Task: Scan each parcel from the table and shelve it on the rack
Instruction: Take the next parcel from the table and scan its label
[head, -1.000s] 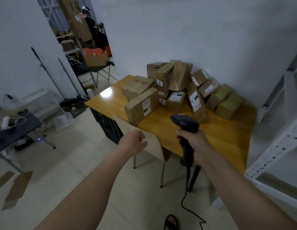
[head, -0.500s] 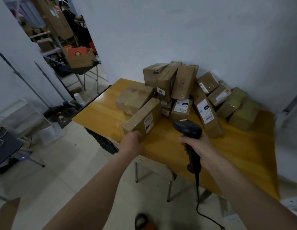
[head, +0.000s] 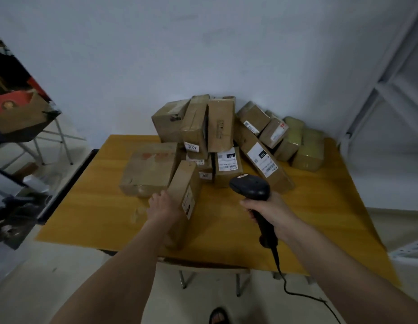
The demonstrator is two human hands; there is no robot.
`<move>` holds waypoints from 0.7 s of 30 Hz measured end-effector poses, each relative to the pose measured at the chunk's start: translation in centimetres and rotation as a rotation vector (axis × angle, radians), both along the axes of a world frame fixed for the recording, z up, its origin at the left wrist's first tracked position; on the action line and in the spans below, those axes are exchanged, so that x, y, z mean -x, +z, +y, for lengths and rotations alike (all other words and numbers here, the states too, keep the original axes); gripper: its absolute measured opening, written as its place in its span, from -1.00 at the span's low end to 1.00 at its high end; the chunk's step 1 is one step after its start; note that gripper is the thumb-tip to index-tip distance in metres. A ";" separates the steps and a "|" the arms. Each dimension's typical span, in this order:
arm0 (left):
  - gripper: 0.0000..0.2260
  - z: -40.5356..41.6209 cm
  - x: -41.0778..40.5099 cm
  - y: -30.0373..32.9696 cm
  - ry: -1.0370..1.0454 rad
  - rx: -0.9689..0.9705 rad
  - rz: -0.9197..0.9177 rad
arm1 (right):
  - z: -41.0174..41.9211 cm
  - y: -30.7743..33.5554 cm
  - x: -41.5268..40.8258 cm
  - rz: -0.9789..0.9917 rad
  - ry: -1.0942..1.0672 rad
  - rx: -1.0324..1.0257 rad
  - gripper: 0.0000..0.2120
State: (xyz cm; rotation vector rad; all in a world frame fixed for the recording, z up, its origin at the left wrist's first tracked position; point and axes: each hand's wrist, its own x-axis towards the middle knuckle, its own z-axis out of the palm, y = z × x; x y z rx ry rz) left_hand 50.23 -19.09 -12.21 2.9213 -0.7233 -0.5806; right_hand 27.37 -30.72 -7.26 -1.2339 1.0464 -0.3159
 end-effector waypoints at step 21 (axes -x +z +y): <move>-0.26 -4.7 -1.7 1.7 -0.094 0.071 0.686 | -1.4 1.0 0.8 0.032 -0.084 -0.012 -0.88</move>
